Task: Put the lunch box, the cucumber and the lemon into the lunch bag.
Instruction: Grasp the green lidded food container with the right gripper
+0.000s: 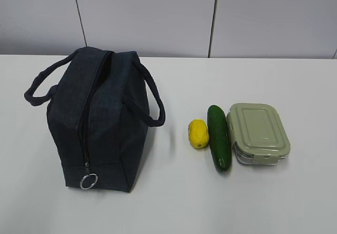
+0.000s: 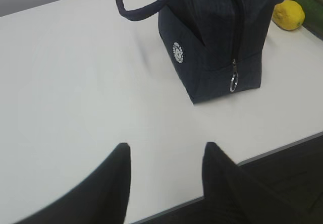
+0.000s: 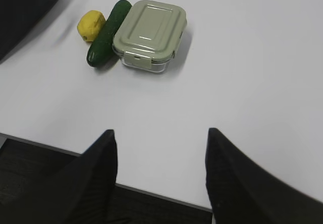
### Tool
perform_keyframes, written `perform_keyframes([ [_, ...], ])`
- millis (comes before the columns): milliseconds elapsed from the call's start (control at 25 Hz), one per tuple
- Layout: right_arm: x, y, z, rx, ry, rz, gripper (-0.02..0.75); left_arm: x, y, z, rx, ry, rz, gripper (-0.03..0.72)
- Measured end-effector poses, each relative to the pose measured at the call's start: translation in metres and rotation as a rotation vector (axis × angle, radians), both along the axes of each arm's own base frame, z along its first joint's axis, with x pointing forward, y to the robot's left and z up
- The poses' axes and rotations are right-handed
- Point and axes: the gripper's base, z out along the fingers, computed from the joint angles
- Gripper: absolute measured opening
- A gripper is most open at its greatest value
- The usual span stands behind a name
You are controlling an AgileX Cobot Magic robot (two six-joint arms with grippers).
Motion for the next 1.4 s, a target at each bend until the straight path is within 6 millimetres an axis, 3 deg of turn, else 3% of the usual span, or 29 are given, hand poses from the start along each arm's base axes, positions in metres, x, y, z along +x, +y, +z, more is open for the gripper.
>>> perform_keyframes([
  [1400,0.0000,0.0000,0.0000,0.000,0.000,0.000,0.420,-0.0007,-0.0051,0.0016,-0.054,-0.004,-0.035,0.321],
])
